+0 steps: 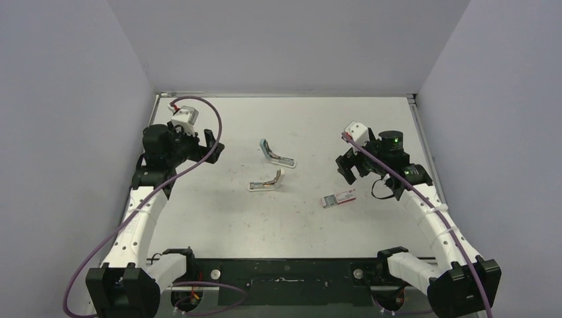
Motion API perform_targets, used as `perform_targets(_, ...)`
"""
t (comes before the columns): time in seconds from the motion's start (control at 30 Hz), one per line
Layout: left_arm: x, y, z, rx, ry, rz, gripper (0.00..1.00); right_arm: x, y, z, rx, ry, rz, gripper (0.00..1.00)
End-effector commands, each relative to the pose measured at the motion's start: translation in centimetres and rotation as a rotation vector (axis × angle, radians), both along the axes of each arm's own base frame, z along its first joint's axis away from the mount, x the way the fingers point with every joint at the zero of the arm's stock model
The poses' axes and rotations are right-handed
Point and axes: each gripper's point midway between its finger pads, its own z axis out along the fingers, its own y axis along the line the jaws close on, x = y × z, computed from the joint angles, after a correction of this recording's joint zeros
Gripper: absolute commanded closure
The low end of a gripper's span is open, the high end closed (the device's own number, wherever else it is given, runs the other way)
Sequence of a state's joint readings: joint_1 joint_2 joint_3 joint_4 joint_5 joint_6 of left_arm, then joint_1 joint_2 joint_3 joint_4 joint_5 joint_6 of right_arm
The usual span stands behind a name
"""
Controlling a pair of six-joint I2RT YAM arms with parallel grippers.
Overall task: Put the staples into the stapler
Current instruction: Move the staple box to the center of the board.
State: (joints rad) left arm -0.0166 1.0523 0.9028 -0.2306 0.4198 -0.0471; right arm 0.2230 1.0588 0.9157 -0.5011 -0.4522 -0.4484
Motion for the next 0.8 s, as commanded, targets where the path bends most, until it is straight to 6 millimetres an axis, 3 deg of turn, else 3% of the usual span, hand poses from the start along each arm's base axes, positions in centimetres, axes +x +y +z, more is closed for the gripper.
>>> perform_targets(0.0,-0.5,-0.4,-0.6,-0.005,0.005,-0.039,0.03,0.1,0.5,-0.5,0.089,0.065,-0.068,0.1)
perform_targets(0.23,-1.1,-1.1,-1.9,0.017,-0.01,-0.103,0.04,-1.7,1.3,-5.0,0.081,0.103,0.027,0.1)
perform_targets(0.4,-1.7,-0.7,-1.4,0.046,-0.026,-0.097,0.03,-2.1,1.6,-6.4,0.054,0.155,0.039,0.1)
perform_targets(0.6,-1.3,0.0,-1.9,0.065,-0.01,-0.057,0.03,-2.9,2.9,-9.2,-0.056,0.218,0.023,0.0)
perform_targets(0.77,-1.1,0.0,-2.6,0.059,0.013,-0.058,0.04,-3.3,3.3,-11.2,-0.146,0.269,0.038,0.16)
